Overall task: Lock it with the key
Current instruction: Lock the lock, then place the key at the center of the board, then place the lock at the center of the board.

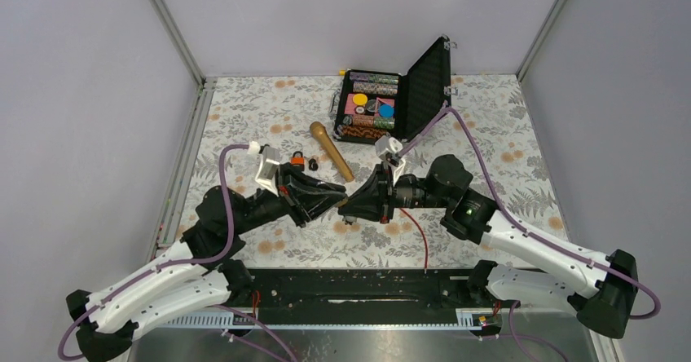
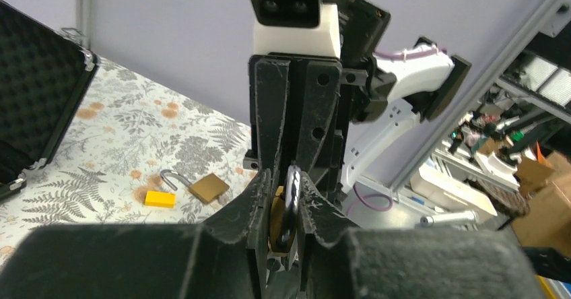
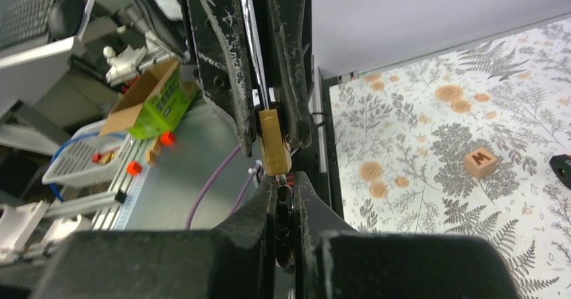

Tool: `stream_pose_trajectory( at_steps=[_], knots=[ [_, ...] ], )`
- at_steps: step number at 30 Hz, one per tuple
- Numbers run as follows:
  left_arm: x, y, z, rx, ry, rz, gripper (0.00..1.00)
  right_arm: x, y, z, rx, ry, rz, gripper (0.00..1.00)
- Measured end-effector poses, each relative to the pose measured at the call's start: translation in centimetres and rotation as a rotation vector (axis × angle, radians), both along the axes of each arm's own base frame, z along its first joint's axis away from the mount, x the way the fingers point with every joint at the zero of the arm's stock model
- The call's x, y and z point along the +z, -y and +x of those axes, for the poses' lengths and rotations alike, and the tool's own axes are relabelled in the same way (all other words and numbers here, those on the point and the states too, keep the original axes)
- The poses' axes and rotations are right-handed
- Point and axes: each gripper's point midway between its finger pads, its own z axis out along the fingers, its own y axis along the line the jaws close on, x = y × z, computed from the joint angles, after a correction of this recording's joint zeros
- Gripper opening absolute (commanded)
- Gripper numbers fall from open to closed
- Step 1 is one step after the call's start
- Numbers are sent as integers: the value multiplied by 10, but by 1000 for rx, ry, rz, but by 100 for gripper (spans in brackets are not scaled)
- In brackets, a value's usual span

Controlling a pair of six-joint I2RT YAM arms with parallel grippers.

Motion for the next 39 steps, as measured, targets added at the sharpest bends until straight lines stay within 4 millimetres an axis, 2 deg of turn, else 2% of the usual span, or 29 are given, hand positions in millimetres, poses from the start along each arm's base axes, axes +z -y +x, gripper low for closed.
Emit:
stream_pose_trajectory(
  at_steps=[8, 10, 12, 16, 19, 22, 25, 28, 31, 34, 36, 39],
  knots=[
    [-3, 0, -22, -107, 64, 115, 0, -5, 1, -21, 162, 28, -100, 0],
    [-1, -1, -24, -112, 77, 127, 0, -13, 2, -26, 198, 12, -130, 0],
    [10, -6, -21, -80, 98, 105, 0, -27, 5, -29, 208, -23, -179, 0],
    [45, -22, -6, 47, 112, 11, 0, -50, 7, -7, 49, -49, -231, 0],
    [61, -32, 2, 117, 109, -42, 0, -56, 12, 1, -22, -45, -232, 0],
    [64, -33, 12, 168, 80, -42, 0, -54, 13, 11, -85, -36, -229, 0],
    [52, -29, 29, 225, 18, 3, 0, -56, 15, 26, -174, -44, -240, 0],
    [21, -23, 52, 301, -91, 101, 0, -63, 21, 45, -299, -78, -263, 0],
    [-32, -22, 73, 400, -241, 250, 0, -76, 30, 64, -436, -134, -283, 0],
    [-100, -29, 88, 490, -400, 418, 0, -107, 36, 79, -551, -219, -327, 0],
    [-152, -41, 94, 539, -510, 527, 0, -130, 34, 86, -595, -278, -362, 0],
    [-234, -78, 100, 646, -698, 668, 0, -163, 23, 97, -637, -365, -411, 0]
  ],
)
